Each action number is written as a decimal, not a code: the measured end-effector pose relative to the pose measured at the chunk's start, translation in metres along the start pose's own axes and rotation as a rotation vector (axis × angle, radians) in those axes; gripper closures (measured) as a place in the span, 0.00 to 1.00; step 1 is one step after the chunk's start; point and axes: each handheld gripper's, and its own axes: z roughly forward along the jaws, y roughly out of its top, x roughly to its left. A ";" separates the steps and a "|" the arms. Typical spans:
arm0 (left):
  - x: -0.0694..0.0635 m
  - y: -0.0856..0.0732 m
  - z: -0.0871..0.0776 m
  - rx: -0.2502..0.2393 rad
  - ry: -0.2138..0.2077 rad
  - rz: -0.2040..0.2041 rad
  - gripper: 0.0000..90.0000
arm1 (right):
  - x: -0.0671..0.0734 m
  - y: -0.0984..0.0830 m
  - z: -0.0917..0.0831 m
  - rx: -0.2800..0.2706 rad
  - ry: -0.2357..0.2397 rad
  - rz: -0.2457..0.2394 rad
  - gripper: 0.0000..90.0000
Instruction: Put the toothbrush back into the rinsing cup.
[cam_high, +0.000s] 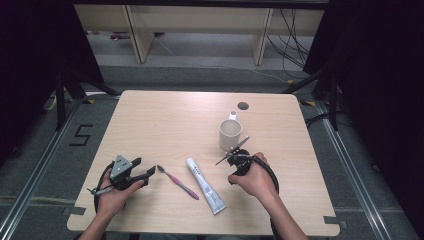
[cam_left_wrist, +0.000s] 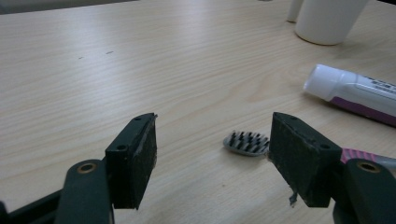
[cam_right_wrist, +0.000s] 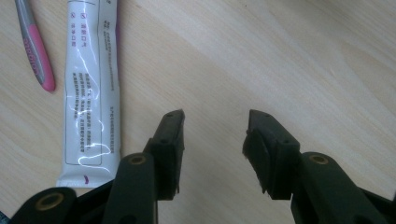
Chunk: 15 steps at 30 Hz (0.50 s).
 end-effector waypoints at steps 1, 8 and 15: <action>-0.001 0.002 0.000 0.000 -0.010 0.012 0.36 | 0.000 0.001 0.001 0.002 -0.009 0.006 0.63; -0.013 0.015 0.004 0.031 -0.101 0.104 0.37 | -0.001 -0.001 0.002 -0.012 -0.002 -0.008 0.63; -0.022 0.027 0.009 0.183 -0.242 0.281 0.38 | -0.002 -0.002 0.003 0.005 0.007 -0.018 0.63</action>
